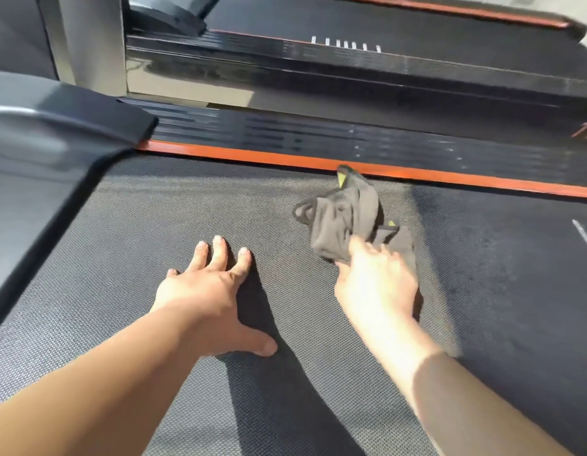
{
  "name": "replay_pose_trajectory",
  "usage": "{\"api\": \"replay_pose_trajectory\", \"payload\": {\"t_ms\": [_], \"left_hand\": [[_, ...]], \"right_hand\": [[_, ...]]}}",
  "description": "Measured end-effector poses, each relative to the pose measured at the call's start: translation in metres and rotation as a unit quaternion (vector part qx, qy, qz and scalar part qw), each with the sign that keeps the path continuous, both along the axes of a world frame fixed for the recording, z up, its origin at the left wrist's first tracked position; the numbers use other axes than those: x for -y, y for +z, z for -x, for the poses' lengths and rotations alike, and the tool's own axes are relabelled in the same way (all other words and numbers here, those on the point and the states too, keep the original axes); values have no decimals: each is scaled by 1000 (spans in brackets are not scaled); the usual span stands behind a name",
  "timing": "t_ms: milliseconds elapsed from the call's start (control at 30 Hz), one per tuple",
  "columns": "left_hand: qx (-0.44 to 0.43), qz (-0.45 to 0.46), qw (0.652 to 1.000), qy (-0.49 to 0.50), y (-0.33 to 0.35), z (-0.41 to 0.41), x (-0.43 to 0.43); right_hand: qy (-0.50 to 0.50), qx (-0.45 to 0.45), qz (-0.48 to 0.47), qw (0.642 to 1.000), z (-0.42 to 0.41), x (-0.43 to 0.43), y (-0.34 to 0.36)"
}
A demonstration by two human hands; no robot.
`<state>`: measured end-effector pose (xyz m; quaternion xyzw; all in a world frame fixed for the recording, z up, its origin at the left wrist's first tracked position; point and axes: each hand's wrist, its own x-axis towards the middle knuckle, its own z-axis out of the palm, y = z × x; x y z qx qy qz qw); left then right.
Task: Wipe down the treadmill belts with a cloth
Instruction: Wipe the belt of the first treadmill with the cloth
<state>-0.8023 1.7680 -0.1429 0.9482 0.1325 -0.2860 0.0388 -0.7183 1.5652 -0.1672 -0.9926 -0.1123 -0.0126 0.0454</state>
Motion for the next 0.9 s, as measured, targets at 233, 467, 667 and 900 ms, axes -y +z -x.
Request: {"api": "replay_pose_trajectory", "payload": {"t_ms": [233,467,667,900], "left_hand": [[7,5,1000,3,-1,0,-2],[2,0,1000,-5,1,0,-2],[-2,3,1000,0,4,-2,1],[8,-6,1000,3,2,1,1]], "right_hand": [[295,51,-15,954,1,44,-9],[-30,25,7,999,-3,13,-7],[339,48,-32,939,58,29,-12],[-92,-30,-7,995,11,96,6]]}}
